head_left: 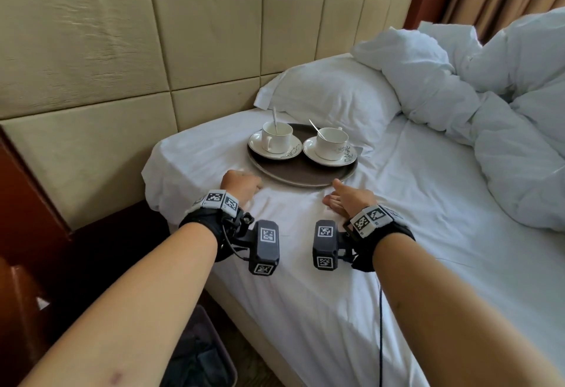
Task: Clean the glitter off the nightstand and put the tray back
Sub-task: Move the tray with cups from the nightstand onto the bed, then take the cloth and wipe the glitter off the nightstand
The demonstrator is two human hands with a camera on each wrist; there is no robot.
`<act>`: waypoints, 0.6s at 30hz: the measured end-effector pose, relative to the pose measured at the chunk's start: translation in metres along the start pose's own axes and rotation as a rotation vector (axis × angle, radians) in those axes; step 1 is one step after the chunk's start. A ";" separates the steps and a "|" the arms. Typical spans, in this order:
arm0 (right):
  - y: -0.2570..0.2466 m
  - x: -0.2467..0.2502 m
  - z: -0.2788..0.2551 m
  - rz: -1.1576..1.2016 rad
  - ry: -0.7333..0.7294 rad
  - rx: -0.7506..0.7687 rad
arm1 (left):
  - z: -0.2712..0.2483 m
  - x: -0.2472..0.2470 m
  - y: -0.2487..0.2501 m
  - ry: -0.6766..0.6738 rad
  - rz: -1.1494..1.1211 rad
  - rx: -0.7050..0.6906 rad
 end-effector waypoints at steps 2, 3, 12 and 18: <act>-0.007 -0.008 -0.011 0.080 -0.076 -0.054 | -0.012 0.009 0.003 -0.042 -0.021 0.052; -0.014 -0.014 -0.019 0.095 -0.131 -0.054 | -0.022 0.016 0.006 -0.043 -0.042 0.062; -0.030 -0.097 -0.095 -0.039 -0.429 0.011 | -0.107 0.095 -0.022 0.038 0.020 0.113; -0.033 -0.182 -0.187 -0.104 -0.700 0.092 | -0.177 0.191 -0.042 0.182 -0.021 0.069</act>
Point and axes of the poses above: each hand's wrist, its own z-axis towards the middle knuckle, its own x-axis out of the back of the hand, y = z × x, the point moved 8 cm from there along z, towards the middle knuckle, and after that the axes turned 15 degrees about x, right-handed, at the moved point
